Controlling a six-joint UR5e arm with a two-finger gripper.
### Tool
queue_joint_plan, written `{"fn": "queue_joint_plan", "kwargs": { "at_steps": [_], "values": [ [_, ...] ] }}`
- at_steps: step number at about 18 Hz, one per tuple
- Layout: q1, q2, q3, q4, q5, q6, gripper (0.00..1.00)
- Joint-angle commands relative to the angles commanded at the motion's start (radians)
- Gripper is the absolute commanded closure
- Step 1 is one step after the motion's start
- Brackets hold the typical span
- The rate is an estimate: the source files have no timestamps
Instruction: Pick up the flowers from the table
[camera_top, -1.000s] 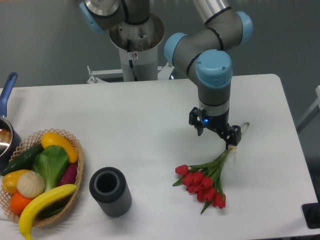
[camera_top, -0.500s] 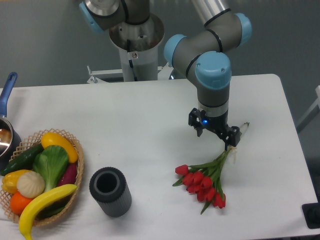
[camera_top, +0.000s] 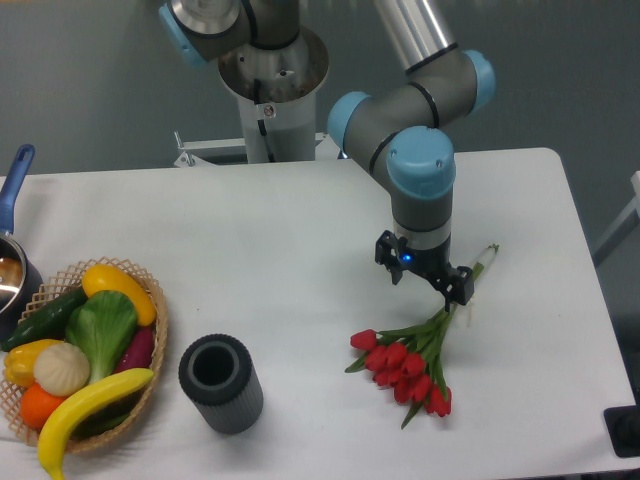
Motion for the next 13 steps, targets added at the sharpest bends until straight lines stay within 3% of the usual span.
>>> {"fn": "queue_joint_plan", "kwargs": {
  "at_steps": [3, 13],
  "values": [
    [0.024, -0.046, 0.037, 0.002, 0.000, 0.005, 0.00],
    [0.028, -0.135, 0.046, 0.002, 0.005, 0.008, 0.01]
  ]
}}
